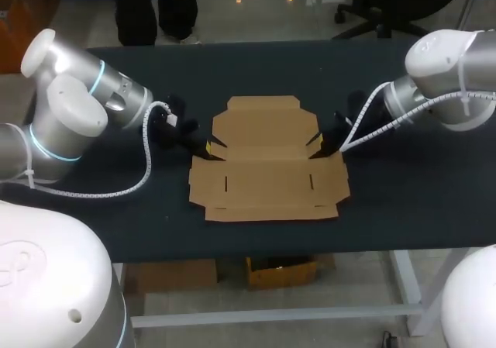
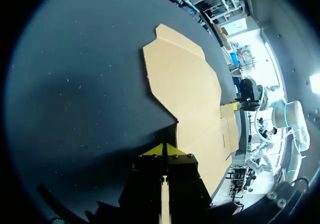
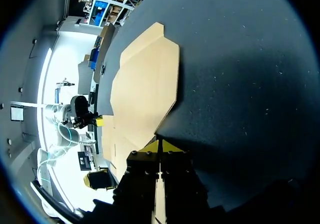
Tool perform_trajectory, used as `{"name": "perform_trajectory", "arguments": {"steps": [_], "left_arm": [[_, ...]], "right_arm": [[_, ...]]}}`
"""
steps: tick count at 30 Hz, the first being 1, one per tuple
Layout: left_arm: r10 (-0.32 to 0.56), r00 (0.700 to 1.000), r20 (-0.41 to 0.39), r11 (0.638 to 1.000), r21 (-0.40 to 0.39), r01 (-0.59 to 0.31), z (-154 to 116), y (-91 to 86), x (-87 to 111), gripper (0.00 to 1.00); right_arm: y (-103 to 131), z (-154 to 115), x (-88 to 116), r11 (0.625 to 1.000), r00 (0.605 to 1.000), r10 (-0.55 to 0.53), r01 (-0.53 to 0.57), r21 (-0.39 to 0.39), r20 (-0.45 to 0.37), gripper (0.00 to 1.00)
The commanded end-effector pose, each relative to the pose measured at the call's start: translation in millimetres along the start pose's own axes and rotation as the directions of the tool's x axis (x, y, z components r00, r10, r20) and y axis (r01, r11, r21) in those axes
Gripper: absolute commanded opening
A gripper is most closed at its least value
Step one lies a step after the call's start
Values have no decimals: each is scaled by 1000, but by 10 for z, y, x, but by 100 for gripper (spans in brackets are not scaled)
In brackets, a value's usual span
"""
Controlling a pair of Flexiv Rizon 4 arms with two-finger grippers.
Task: Assemble the packaging by folding the flat box into shape, placing the metal phone stand inside, and closing the box properly
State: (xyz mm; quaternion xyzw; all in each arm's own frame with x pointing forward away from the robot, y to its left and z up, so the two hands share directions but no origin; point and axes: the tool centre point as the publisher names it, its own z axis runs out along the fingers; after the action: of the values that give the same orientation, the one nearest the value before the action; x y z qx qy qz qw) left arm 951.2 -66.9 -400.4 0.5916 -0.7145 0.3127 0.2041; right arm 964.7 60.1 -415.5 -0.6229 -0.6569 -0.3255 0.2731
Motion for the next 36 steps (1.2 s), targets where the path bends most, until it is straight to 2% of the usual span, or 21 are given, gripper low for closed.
{"name": "perform_trajectory", "arguments": {"steps": [1, 13, 25, 29, 36], "left_arm": [[23, 1000, 1, 1000, 4, -23, -33, -1, 77, 0], [-4, 996, 91, 1000, -12, 5, 82, -19, 82, 0], [6, 989, 151, 1000, -7, -5, 105, 17, 142, 0], [13, 986, 167, 1000, -3, -13, 99, 35, 163, 0], [-3, 969, 246, 1000, 19, -1, 137, 22, 183, 0]], "right_arm": [[12, 5, 14, 1000, 1000, -2, 2, 2, 2, 0], [-3, -6, 47, 1000, 999, 10, -10, -5, 31, 0], [-64, -5, 159, 999, 988, 41, -36, -31, 152, 0], [-73, 6, 174, 999, 985, 42, -37, -34, 169, 0], [-72, 11, 182, 998, 980, 49, -41, -42, 191, 0]]}}
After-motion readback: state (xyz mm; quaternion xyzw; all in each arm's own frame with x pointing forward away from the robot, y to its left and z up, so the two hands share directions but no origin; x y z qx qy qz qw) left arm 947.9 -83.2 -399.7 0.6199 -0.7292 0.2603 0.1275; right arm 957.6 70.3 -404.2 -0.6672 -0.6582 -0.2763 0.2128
